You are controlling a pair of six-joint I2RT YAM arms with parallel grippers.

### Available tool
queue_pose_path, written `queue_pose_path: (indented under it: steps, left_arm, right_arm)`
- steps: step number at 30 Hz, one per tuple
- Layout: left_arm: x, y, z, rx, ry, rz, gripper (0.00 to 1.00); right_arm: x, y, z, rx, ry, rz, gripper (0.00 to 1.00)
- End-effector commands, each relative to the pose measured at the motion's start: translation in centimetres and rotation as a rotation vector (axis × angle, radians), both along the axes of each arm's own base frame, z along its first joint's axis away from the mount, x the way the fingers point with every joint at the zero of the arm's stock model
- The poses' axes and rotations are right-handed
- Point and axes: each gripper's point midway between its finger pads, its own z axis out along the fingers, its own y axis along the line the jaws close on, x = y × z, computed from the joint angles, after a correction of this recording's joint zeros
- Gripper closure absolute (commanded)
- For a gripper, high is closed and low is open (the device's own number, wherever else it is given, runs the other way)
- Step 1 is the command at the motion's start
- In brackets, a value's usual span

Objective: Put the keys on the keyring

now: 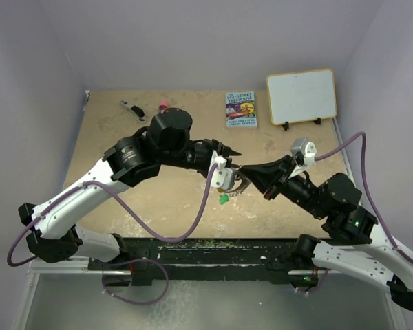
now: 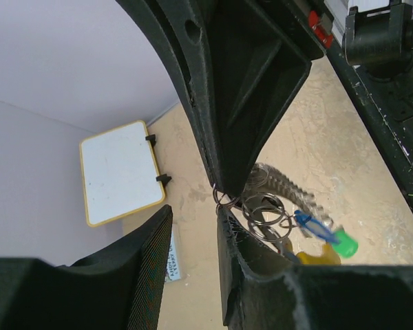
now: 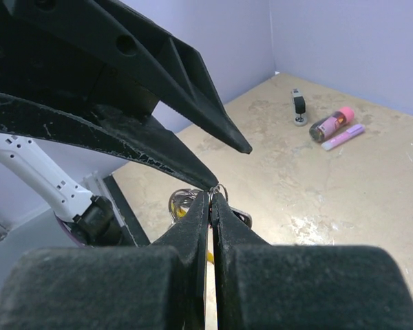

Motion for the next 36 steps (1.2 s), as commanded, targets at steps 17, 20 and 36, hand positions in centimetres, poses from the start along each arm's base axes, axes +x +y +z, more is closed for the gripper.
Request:
queue_pose_path:
  steps: [17, 20, 36]
  left_arm:
    - [-0.8, 0.7, 1.2, -0.037, 0.015, -0.005, 0.62]
    - [-1.1, 1.2, 1.9, -0.046, 0.025, 0.001, 0.62]
    - [-1.7, 1.1, 4.6, -0.175, 0.084, 0.016, 0.47]
  right_arm:
    - [0.5, -1.5, 3.0, 0.122, -0.048, -0.070, 1.00]
    - [0.7, -1.8, 3.1, 0.127, -0.049, -0.085, 1.00]
    - [0.6, -2.0, 4.3, 0.165, -0.067, -0.088, 1.00]
